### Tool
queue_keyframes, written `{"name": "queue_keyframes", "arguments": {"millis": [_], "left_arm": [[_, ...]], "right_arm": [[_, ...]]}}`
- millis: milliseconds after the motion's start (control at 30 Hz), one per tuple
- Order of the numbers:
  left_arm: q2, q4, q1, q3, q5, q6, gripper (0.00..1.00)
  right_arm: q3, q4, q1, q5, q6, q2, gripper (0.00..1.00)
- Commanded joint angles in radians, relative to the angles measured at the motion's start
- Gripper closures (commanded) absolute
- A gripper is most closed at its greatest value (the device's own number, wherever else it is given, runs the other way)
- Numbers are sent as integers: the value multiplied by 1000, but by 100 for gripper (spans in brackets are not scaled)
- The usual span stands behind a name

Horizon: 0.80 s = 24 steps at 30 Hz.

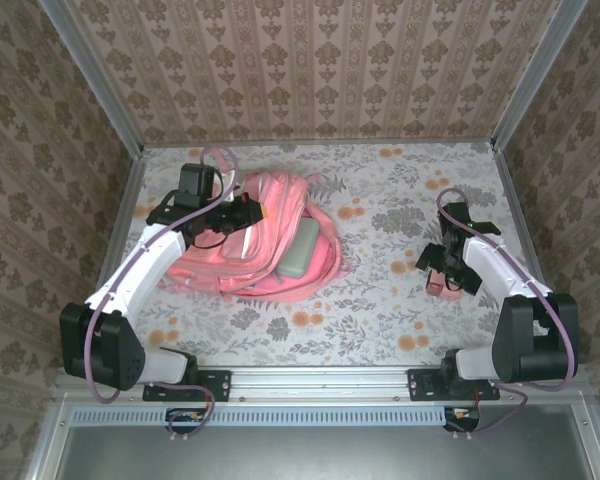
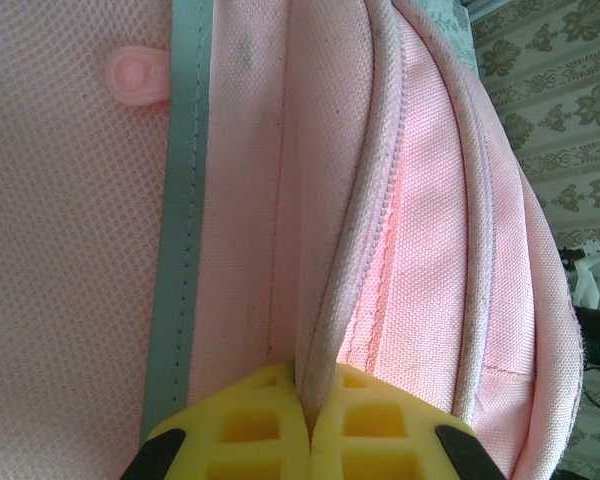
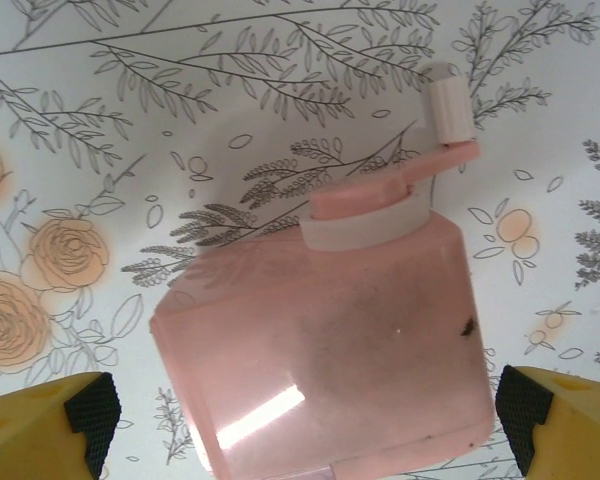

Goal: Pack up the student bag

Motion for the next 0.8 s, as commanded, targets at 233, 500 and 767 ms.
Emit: {"name": "queue_keyframes", "arguments": {"millis": [233, 500, 767], "left_arm": [[-28, 34, 3, -11, 9, 20, 100], [-25, 22, 4, 2, 6, 26, 100], [-18, 16, 4, 18, 8, 26, 100]], "right_arm": [[0, -49, -12, 40, -44, 83, 0], [-3, 5, -14, 16, -76, 123, 1], [-21, 45, 19, -7, -104, 5, 21]]}}
